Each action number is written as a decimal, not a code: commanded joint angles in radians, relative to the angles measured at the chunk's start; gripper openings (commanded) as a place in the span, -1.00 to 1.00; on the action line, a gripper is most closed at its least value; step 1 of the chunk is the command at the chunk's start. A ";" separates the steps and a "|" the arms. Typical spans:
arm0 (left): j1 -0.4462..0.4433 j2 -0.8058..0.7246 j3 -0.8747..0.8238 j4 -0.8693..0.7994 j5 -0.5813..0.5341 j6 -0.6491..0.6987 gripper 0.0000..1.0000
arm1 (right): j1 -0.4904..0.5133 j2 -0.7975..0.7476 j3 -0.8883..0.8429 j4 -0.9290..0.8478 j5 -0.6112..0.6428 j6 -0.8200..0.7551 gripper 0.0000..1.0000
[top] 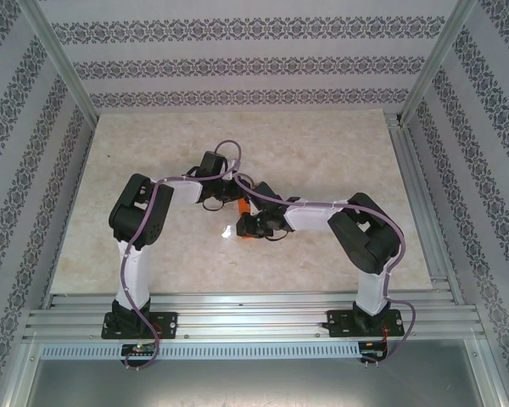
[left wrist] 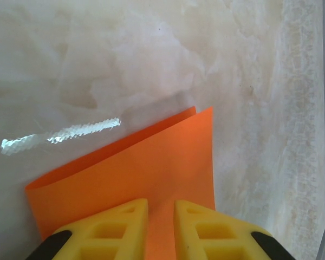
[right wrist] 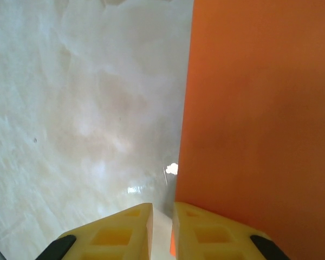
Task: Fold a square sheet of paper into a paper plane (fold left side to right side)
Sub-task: First fold in half a square sheet of paper at the center of the table.
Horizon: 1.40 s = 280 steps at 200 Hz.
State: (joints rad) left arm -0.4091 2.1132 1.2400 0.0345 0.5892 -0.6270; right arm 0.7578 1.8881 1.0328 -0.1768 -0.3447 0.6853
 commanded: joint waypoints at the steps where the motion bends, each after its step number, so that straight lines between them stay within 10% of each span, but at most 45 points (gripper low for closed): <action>1: -0.010 0.048 -0.024 -0.116 -0.077 0.043 -0.57 | 0.032 -0.036 -0.042 -0.094 -0.028 -0.020 -0.64; 80: -0.012 0.033 -0.033 -0.110 -0.071 0.041 -0.58 | -0.018 -0.196 -0.026 -0.068 -0.049 -0.001 -0.61; 280: -0.016 0.035 -0.020 -0.127 -0.066 0.047 -0.58 | -0.013 0.095 0.104 0.165 0.161 -0.205 -0.65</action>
State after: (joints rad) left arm -0.4145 2.1120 1.2400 0.0307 0.5858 -0.6090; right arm 0.7330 1.9450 1.1126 -0.0399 -0.2066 0.5240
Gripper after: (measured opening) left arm 0.211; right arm 0.176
